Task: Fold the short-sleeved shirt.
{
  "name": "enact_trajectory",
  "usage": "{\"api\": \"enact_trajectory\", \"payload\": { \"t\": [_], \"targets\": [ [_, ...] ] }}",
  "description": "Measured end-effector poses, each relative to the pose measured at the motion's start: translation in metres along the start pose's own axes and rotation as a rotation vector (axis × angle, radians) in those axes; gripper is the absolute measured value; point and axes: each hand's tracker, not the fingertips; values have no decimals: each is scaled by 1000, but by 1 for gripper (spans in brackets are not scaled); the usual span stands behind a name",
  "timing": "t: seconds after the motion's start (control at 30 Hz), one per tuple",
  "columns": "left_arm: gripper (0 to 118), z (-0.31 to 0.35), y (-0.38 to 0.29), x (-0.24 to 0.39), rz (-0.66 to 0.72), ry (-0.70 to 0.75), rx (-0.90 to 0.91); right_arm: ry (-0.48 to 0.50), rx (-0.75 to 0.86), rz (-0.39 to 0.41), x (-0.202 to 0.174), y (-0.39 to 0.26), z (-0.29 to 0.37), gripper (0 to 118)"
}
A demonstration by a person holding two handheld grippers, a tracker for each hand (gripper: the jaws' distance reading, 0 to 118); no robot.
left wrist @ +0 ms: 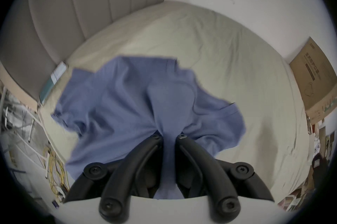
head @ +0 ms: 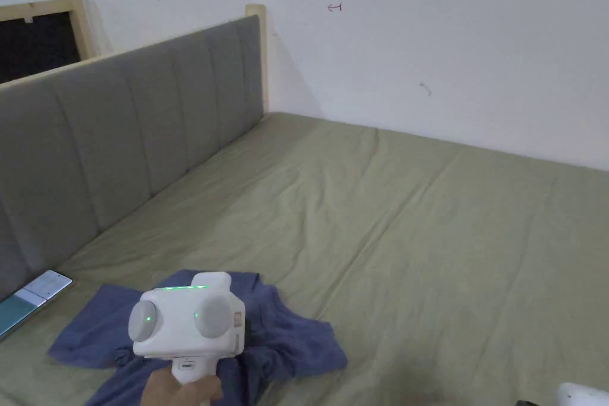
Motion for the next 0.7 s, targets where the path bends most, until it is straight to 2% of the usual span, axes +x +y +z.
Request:
{"api": "enact_trajectory", "payload": {
  "t": [0.07, 0.13, 0.23, 0.37, 0.53, 0.6, 0.7],
  "targets": [
    [9, 22, 13, 17, -26, -55, 38, -6, 10, -41, 11, 3, 5, 4],
    [9, 43, 26, 38, -42, -124, 83, -30, 23, -51, 22, 3, 10, 4],
    [9, 71, 42, 90, -146, -159, 142, -68, 49, -82, 41, 7, 22, 4],
    [9, 112, 45, 173, -274, -315, 208, -131, 109, -143, 74, 14, 44, 4],
    [9, 163, 21, 276, -425, -581, 271, -250, 186, -223, 122, 19, 81, 4],
    [9, 175, 4, 316, -492, -633, 258, -299, 201, -270, 143, 16, 94, 4],
    [9, 174, -31, 362, -517, -738, 202, -366, 214, -344, 176, 7, 109, 4]
  ]
}}
